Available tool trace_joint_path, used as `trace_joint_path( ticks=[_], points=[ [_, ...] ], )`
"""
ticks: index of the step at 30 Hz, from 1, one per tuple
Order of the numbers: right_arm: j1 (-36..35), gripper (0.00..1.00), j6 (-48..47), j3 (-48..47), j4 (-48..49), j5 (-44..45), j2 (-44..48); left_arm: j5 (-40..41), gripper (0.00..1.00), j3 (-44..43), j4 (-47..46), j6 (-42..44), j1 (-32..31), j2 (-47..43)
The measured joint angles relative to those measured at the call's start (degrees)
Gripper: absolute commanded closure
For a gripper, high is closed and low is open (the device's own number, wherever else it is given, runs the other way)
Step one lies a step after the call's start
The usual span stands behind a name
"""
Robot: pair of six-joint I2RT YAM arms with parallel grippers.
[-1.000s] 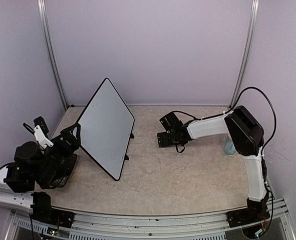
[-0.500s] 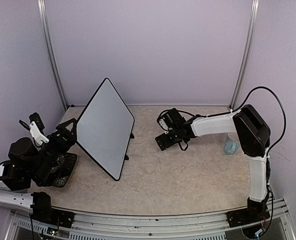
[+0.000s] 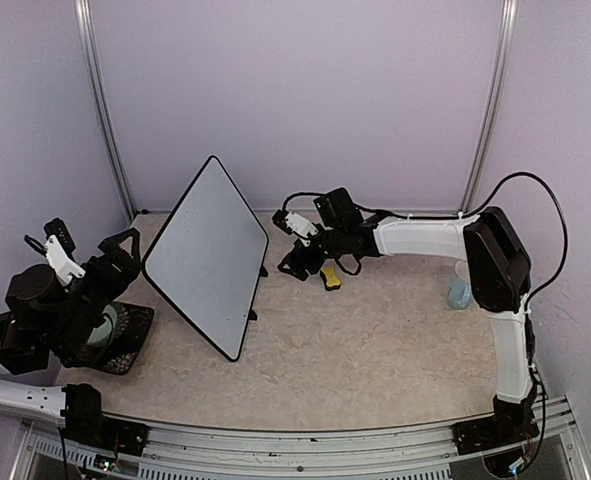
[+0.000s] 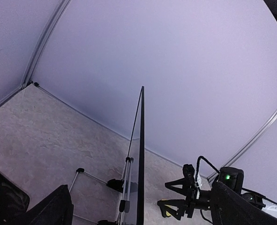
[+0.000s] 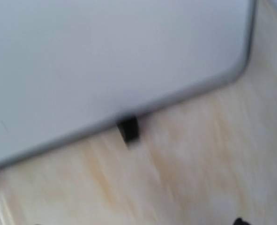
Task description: Erase the whiteboard
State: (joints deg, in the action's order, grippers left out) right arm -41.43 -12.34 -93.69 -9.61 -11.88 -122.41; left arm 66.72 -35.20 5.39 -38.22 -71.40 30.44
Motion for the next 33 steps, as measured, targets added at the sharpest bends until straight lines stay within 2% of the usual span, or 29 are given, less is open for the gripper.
trace_joint_path(
  ticks=[5, 11, 25, 26, 29, 33],
  points=[
    [0.3, 0.16, -3.6, -7.7, 0.5, -6.0, -6.4, 0.9, 0.01, -0.5, 3.1, -1.0, -0.3, -0.4],
    [0.8, 0.18, -6.0, -16.2, -1.3, -8.7, -14.9, 1.5, 0.01, -2.4, 6.3, -2.1, -0.6, -0.6],
    [1.1, 0.24, -7.2, -25.6, -4.8, -11.5, -23.7, 2.3, 0.01, -2.8, 10.3, -3.8, -0.7, -0.7],
    [1.1, 0.28, -6.2, -29.2, -5.4, -12.2, -26.4, 2.4, 0.01, -2.9, 10.6, -3.8, -0.7, -0.7],
    [1.1, 0.35, -5.6, -31.1, -6.8, -12.9, -27.5, 2.4, 0.01, -3.4, 11.1, -3.8, -0.7, -0.7],
    [1.1, 0.39, -4.3, -33.6, -7.0, -14.1, -28.8, 2.8, 0.01, -4.5, 11.6, -3.8, -0.8, -0.7]
  ],
)
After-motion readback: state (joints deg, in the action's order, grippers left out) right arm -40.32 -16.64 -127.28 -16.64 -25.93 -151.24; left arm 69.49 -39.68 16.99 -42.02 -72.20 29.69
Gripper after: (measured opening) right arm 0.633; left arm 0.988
